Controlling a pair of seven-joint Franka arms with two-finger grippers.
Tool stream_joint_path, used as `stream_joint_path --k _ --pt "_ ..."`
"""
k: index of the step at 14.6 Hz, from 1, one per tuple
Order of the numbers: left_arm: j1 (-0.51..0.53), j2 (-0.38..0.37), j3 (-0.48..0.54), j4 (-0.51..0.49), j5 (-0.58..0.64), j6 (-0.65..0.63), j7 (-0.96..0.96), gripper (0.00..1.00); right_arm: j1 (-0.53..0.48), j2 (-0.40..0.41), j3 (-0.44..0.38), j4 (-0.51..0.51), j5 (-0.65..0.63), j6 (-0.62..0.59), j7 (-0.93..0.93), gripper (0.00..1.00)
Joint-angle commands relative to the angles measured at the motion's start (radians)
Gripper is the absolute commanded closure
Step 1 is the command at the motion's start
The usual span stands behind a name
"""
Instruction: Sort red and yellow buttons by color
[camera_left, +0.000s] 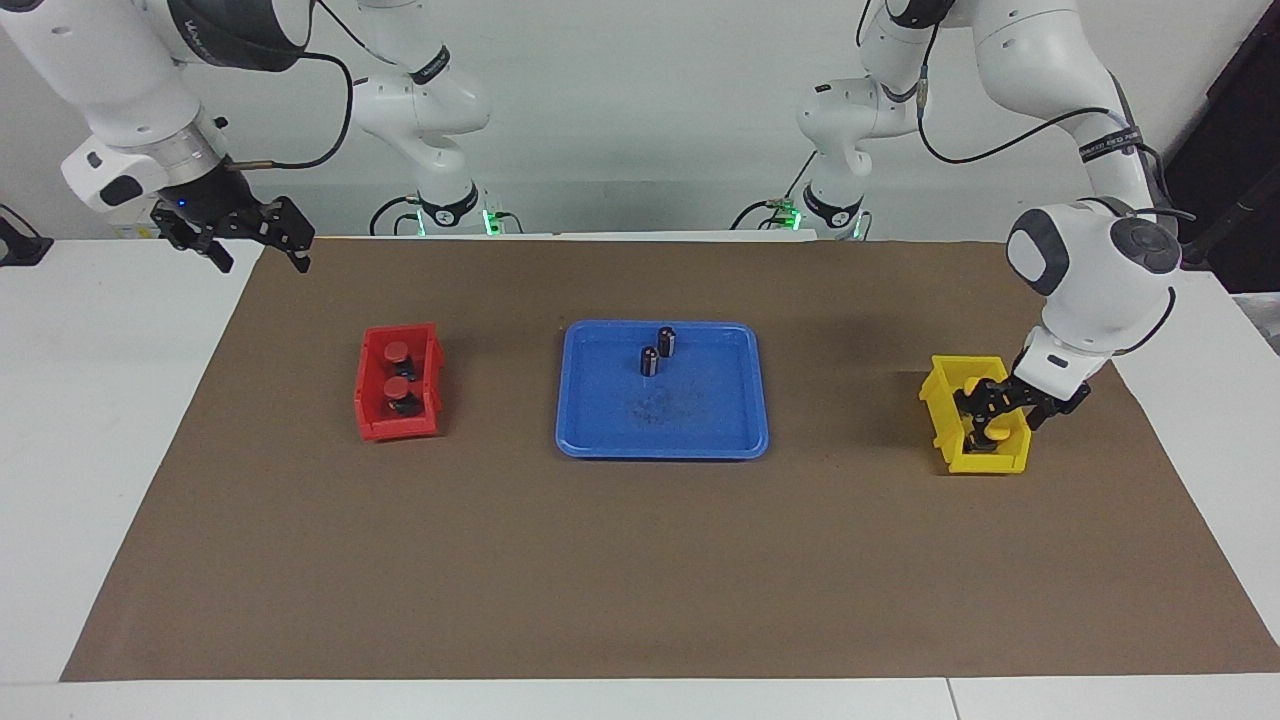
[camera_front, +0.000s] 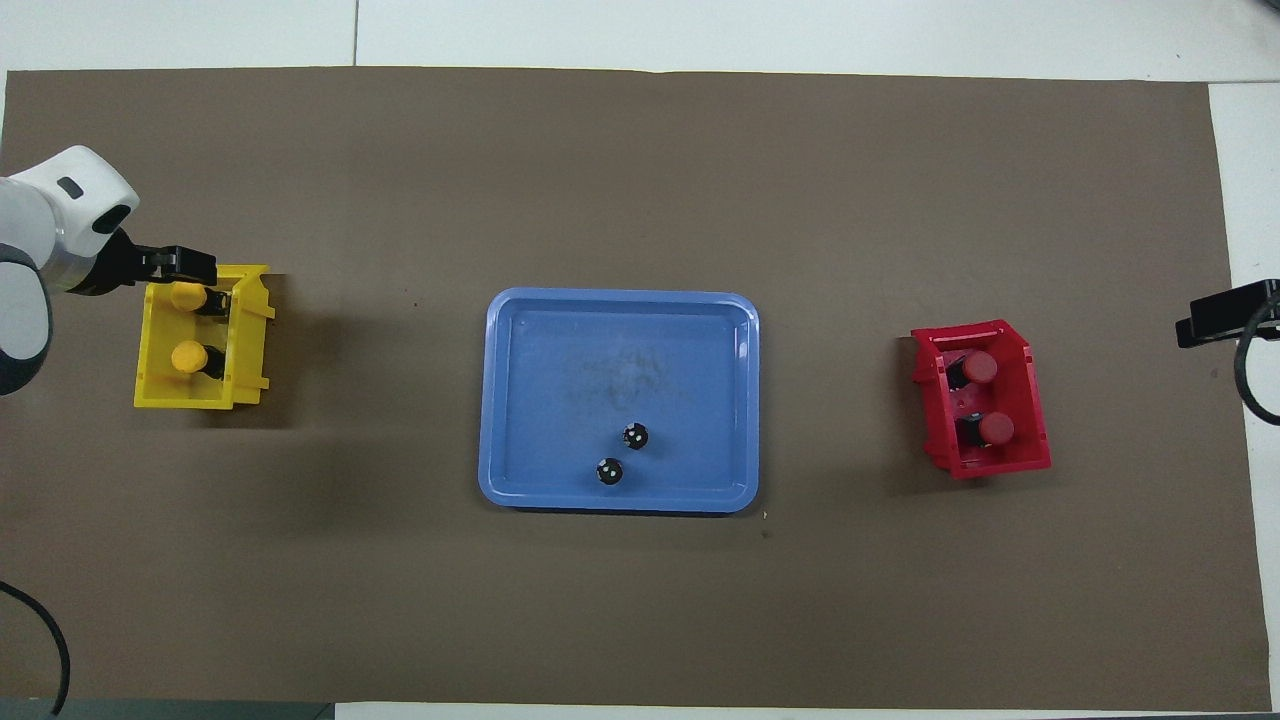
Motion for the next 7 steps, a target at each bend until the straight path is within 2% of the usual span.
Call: stream_joint_path --k 1,5,7 --pt "-0.034 -0.040 0.001 0.122 0.000 -0.203 0.013 0.00 -0.001 0.001 0.000 0.011 -0.014 -0.012 -0.026 0.00" --pt "-0.099 -0.142 0.001 0.175 -0.003 -0.317 0.001 0.00 0.001 0.001 0.000 0.011 -0.014 -0.010 -0.026 0.00" --pt "-0.099 -0.150 0.002 0.257 -0.009 -0.421 0.001 0.00 0.001 0.001 0.000 0.011 -0.014 -0.012 -0.026 0.00"
